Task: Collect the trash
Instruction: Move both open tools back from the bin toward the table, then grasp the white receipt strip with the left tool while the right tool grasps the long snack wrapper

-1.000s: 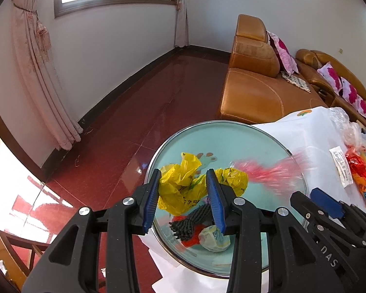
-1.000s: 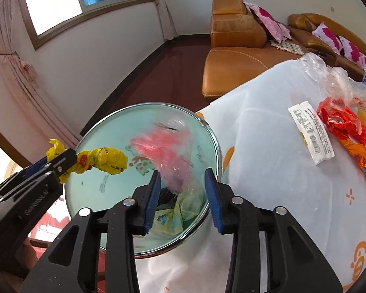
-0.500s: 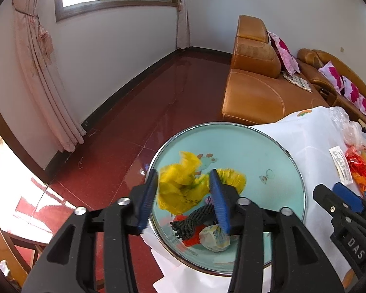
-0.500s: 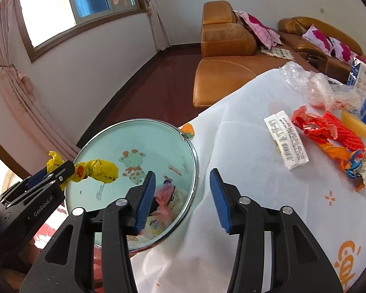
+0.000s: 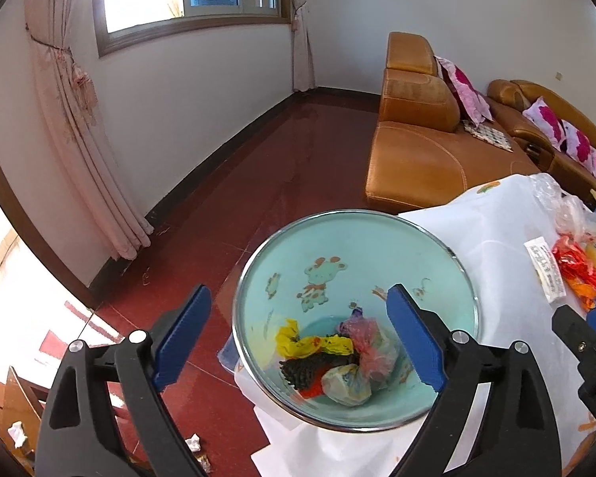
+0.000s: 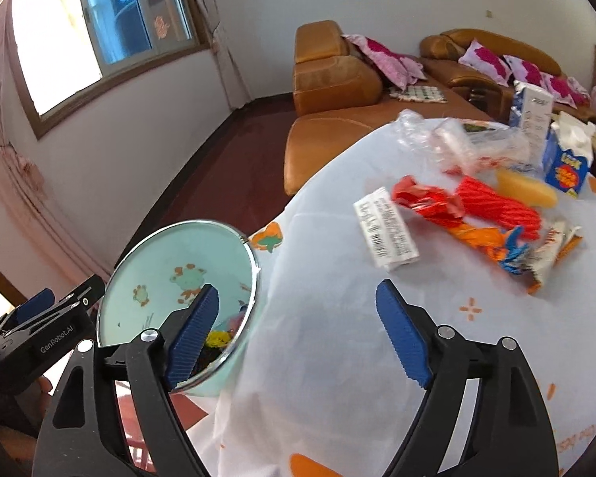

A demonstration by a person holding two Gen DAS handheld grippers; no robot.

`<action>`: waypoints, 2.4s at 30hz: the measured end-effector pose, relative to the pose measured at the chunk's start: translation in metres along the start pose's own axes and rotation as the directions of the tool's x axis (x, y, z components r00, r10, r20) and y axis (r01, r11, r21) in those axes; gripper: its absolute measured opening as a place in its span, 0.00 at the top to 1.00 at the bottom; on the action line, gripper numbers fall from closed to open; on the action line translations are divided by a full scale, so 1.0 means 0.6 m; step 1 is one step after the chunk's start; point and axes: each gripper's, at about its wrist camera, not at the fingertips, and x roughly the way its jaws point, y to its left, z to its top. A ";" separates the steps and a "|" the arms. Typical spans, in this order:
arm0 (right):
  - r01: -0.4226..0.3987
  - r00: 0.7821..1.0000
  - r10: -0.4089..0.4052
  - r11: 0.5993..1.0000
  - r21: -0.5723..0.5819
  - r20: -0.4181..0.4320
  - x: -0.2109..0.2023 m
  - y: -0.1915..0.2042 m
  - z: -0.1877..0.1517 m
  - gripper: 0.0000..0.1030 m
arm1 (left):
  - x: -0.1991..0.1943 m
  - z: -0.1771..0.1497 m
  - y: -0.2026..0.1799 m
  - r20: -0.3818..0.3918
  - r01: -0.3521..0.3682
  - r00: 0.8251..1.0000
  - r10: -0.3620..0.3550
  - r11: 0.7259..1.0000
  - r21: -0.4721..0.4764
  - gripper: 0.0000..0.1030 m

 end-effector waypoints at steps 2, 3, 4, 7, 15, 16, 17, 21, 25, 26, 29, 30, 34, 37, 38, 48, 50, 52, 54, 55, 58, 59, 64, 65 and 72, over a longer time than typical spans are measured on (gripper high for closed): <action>0.030 0.999 -0.030 0.999 -0.015 0.018 -0.014 -0.009 -0.002 0.19 | -0.009 -0.002 -0.012 0.004 0.011 1.000 -0.011 1.000 0.016 0.12; 0.037 0.999 -0.037 0.999 -0.017 0.024 -0.020 -0.015 -0.005 0.18 | -0.013 -0.003 -0.019 0.005 0.015 1.000 -0.015 1.000 0.024 0.11; 0.041 0.999 -0.040 0.999 -0.016 0.027 -0.023 -0.019 -0.007 0.18 | -0.018 -0.005 -0.028 0.007 0.022 1.000 -0.023 0.999 0.036 0.10; 0.085 0.995 -0.085 0.996 -0.008 0.052 -0.044 -0.044 -0.018 0.15 | -0.025 -0.012 -0.051 0.004 0.047 0.999 -0.048 0.997 0.065 0.09; 0.170 0.983 -0.175 0.982 0.077 0.060 -0.079 -0.149 -0.058 0.15 | -0.033 -0.043 -0.142 -0.055 0.176 0.984 -0.170 0.974 0.144 0.09; 0.178 0.981 -0.184 0.980 0.090 0.059 -0.083 -0.161 -0.063 0.15 | -0.033 -0.047 -0.154 -0.059 0.181 0.983 -0.174 0.971 0.157 0.08; 0.190 0.979 -0.197 0.976 0.108 0.057 -0.086 -0.176 -0.066 0.15 | -0.033 -0.050 -0.161 -0.062 0.184 0.983 -0.176 0.969 0.165 0.08; 0.216 0.973 -0.226 0.962 0.165 0.044 -0.097 -0.229 -0.078 0.15 | -0.032 -0.064 -0.193 -0.087 0.206 0.977 -0.193 0.960 0.191 0.08; 0.221 0.972 -0.233 0.954 0.204 0.034 -0.103 -0.265 -0.088 0.18 | -0.031 -0.075 -0.215 -0.101 0.215 0.975 -0.197 0.953 0.214 0.08; 0.226 0.970 -0.239 0.951 0.213 0.035 -0.105 -0.274 -0.090 0.22 | -0.032 -0.077 -0.221 -0.100 0.221 0.974 -0.203 0.950 0.220 0.08; 0.229 0.969 -0.244 0.942 0.247 0.030 -0.108 -0.301 -0.087 0.36 | -0.032 -0.080 -0.233 -0.097 0.230 0.972 -0.213 0.946 0.228 0.08; 0.229 0.969 -0.245 0.937 0.262 0.027 -0.109 -0.309 -0.084 0.40 | -0.031 -0.079 -0.236 -0.100 0.234 0.971 -0.216 0.946 0.226 0.08; 0.236 0.965 -0.260 0.911 0.339 0.027 -0.109 -0.355 -0.059 0.44 | -0.020 -0.066 -0.252 -0.097 0.237 0.970 -0.221 0.948 0.210 0.08; 0.244 0.964 -0.266 0.902 0.355 0.012 -0.093 -0.372 -0.030 0.44 | -0.007 -0.046 -0.275 -0.082 0.228 0.973 -0.215 0.950 0.215 0.09; 0.238 0.967 -0.255 0.896 0.376 -0.004 -0.081 -0.381 -0.016 0.44 | -0.005 -0.041 -0.282 -0.080 0.234 0.972 -0.221 0.949 0.214 0.09; 0.229 0.973 -0.184 0.846 0.482 -0.139 0.036 -0.403 0.016 0.62 | 0.058 0.006 -0.399 -0.093 0.248 0.968 -0.232 0.941 0.231 0.10; 0.238 0.971 -0.195 0.859 0.454 -0.140 0.039 -0.397 0.016 0.64 | 0.076 0.008 -0.410 -0.107 0.226 0.973 -0.206 0.946 0.231 0.12; 0.221 0.975 -0.182 0.867 0.446 -0.128 0.037 -0.400 0.012 0.70 | 0.093 0.008 -0.409 -0.132 0.233 0.969 -0.209 0.950 0.206 0.17; 0.184 0.982 -0.144 0.879 0.440 -0.123 0.033 -0.404 0.009 0.83 | 0.103 0.008 -0.408 -0.147 0.245 0.965 -0.219 0.950 0.194 0.25; 0.161 0.985 -0.118 0.881 0.444 -0.123 0.031 -0.407 0.008 0.87 | 0.107 0.008 -0.410 -0.155 0.263 0.960 -0.235 0.945 0.195 0.33; 0.107 0.993 -0.072 0.881 0.461 -0.094 0.006 -0.415 0.001 0.92 | 0.104 0.002 -0.411 -0.147 0.285 0.955 -0.258 0.934 0.215 0.49; 0.099 0.995 -0.074 0.883 0.459 -0.072 -0.010 -0.416 -0.001 0.92 | 0.100 0.001 -0.413 -0.151 0.313 0.947 -0.284 0.922 0.226 0.54; 0.092 0.995 -0.104 0.894 0.439 0.002 -0.070 -0.422 -0.006 0.92 | 0.071 -0.008 -0.410 -0.136 0.340 0.939 -0.315 0.903 0.263 0.75; 0.104 0.993 -0.118 0.897 0.430 0.006 -0.079 -0.425 -0.008 0.92 | 0.062 -0.011 -0.404 -0.137 0.351 0.936 -0.325 0.899 0.261 0.75; 0.223 0.969 -0.247 0.913 0.343 0.027 -0.142 -0.423 -0.041 0.92 | 0.001 -0.041 -0.357 -0.133 0.430 0.903 -0.409 0.868 0.248 0.75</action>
